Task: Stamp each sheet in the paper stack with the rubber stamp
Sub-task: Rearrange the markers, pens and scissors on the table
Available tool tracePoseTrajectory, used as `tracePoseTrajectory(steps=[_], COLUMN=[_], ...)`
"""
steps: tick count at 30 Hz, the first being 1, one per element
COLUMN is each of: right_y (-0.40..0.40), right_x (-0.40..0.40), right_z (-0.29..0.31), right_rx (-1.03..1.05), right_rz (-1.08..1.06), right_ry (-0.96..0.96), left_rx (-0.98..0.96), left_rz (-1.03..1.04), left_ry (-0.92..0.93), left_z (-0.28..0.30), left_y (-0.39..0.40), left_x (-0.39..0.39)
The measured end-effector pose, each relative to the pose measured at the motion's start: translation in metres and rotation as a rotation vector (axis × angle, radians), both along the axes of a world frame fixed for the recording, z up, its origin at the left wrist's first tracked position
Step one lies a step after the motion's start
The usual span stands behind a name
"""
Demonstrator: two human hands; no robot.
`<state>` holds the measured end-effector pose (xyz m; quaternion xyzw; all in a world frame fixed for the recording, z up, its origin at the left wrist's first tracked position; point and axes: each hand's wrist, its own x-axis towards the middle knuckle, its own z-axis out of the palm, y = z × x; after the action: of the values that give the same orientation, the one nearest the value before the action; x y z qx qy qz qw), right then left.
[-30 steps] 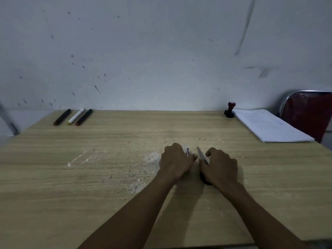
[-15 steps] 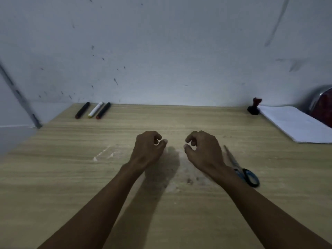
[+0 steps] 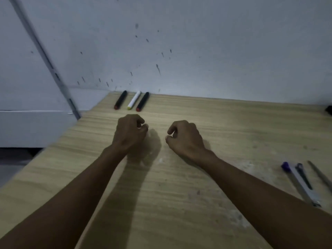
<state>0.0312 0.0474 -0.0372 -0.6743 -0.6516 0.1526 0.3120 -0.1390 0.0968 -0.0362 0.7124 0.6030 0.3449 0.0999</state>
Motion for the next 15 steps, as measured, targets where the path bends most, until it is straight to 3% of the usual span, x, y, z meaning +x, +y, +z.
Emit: tracePoseTrajectory(steps=[15], right_y=[0.181], right_x=[-0.084], right_z=[0.01], right_rx=[-0.095], right_rz=[-0.052], right_ry=[-0.088], left_rx=[-0.097], left_rz=[0.134], left_ry=[0.188], left_z=[0.011], left_y=[0.163], left_x=[-0.035])
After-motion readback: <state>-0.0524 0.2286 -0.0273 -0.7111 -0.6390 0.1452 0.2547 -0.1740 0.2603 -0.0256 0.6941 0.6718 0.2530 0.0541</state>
